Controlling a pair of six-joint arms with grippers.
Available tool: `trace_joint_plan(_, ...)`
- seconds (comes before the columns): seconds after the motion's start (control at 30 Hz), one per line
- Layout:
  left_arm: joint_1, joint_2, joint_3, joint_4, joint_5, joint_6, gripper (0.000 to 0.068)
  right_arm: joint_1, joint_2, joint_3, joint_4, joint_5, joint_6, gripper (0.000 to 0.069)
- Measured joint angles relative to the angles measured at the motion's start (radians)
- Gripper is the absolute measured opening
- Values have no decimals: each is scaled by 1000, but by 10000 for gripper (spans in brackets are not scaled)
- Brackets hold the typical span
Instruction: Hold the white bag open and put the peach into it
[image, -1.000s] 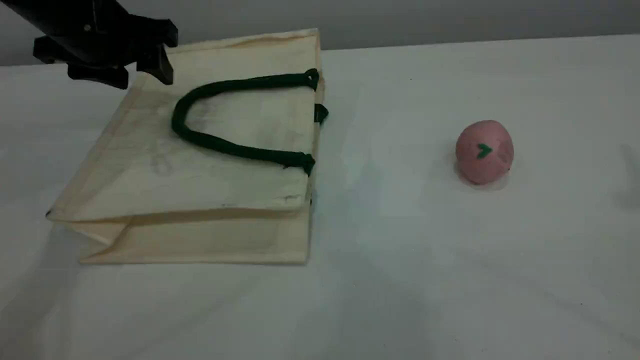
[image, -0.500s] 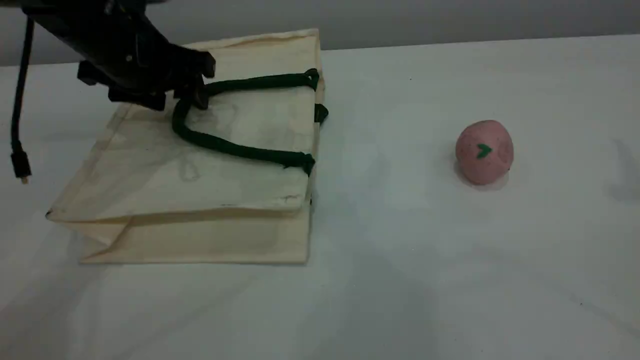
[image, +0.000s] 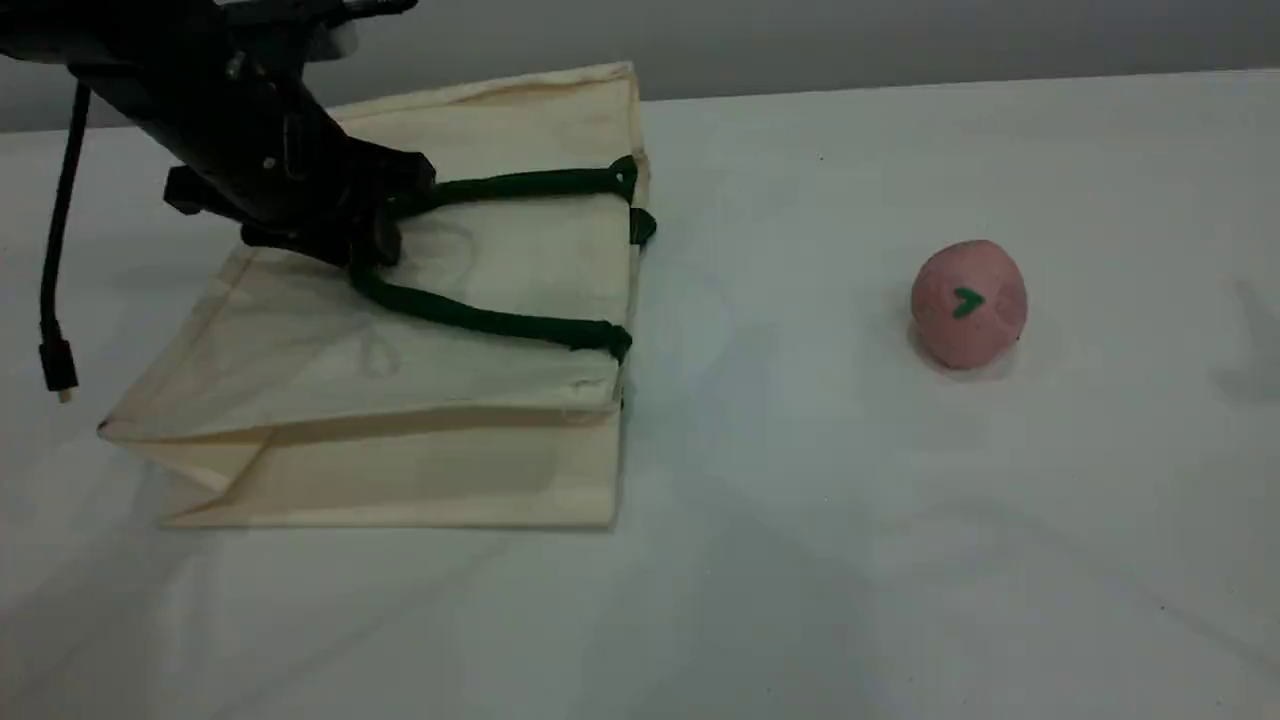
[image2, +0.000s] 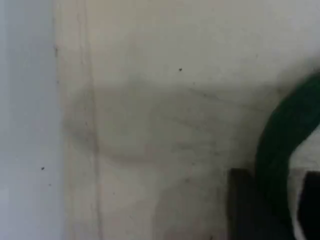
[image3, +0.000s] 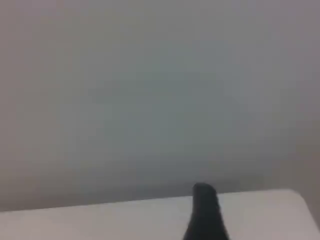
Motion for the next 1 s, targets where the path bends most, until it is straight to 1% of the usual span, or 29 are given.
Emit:
trace_joint_plan(0.07, 0, 0, 0, 2, 0, 0, 124, 0, 0, 0, 0, 0, -1, 424)
trace_joint_plan(0.1, 0, 0, 0, 2, 0, 0, 90, 0, 0, 0, 0, 0, -1, 411)
trace_joint_plan(0.23, 0, -1, -4, 3, 11, 7, 87, 0, 0, 0, 0, -1, -1, 367)
trace_joint_plan(0.37, 0, -2, -64, 3, 101, 74, 87, 0, 0, 0, 0, 0, -1, 332)
trace_joint_plan(0.53, 0, -2, -219, 3, 298, 173, 87, -1, 0, 0, 0, 0, -1, 315)
trace_joint_plan(0.63, 0, -2, -343, 0, 454, 238, 87, -1, 0, 0, 0, 0, -1, 314)
trace_joint_plan(0.83, 0, -3, -616, -5, 763, 338, 87, -1, -1, 1, 0, 0, -8, 314)
trace_joint_plan(0.9, 0, -3, -706, -28, 853, 370, 87, -1, -1, 1, 0, -2, -8, 314)
trace_joint_plan(1.0, 0, -3, -811, -103, 971, 444, 87, -1, -1, 1, 0, -18, -8, 314)
